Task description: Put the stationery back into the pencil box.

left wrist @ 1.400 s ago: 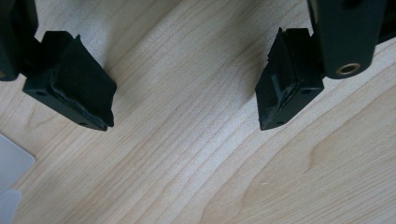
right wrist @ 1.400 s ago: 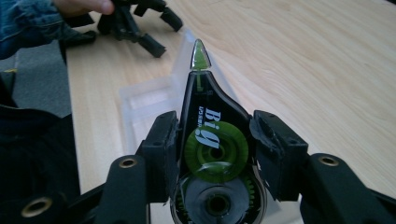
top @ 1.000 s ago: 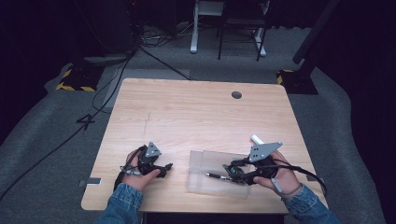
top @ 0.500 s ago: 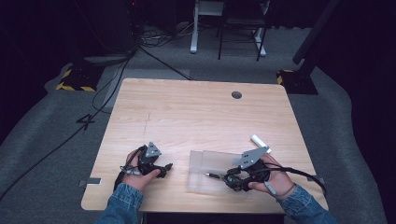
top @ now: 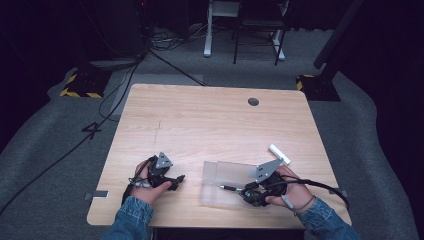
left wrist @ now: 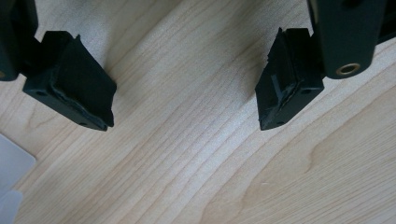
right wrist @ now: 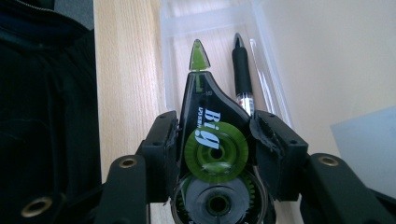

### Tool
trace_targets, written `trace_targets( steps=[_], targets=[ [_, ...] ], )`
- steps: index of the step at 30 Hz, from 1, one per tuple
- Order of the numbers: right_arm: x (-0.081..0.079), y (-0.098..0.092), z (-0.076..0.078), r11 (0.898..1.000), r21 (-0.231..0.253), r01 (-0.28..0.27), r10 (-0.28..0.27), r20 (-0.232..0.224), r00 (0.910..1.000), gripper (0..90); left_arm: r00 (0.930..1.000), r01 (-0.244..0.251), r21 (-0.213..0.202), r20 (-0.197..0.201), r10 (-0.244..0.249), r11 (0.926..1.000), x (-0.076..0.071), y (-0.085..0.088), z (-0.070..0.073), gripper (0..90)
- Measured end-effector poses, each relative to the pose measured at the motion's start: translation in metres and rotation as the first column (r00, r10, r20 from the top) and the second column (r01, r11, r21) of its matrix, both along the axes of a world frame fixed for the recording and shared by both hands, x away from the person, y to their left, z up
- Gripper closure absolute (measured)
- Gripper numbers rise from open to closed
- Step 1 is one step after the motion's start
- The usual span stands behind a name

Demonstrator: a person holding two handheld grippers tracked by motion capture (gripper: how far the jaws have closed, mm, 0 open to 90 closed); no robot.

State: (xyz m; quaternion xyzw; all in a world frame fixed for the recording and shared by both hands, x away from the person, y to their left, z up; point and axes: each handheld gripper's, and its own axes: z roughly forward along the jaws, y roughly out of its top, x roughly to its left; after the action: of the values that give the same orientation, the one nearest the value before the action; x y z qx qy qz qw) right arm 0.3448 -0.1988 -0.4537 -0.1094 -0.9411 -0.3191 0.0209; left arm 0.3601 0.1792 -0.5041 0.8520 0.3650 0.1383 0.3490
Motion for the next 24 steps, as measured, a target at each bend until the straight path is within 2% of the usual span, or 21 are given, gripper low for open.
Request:
trace_targets(
  steps=[7,11,24],
  targets=[
    [0.000,0.001,-0.005,0.999,-0.039,-0.005,0.005,-0.004,1.0000,52.4,1.0000,0.000,0.000,0.000,0.000,1.0000,0.000,0.000,0.000,20.0],
    [0.001,0.001,-0.006,0.999,-0.051,-0.019,0.019,0.000,0.9998,52.4,1.0000,0.000,0.000,0.000,0.000,1.0000,0.000,0.000,0.000,20.0],
    [0.001,0.003,-0.011,0.997,-0.073,-0.019,0.018,-0.013,0.9998,52.2,1.0000,0.000,0.000,0.000,0.000,1.0000,0.000,0.000,0.000,20.0]
  ],
)
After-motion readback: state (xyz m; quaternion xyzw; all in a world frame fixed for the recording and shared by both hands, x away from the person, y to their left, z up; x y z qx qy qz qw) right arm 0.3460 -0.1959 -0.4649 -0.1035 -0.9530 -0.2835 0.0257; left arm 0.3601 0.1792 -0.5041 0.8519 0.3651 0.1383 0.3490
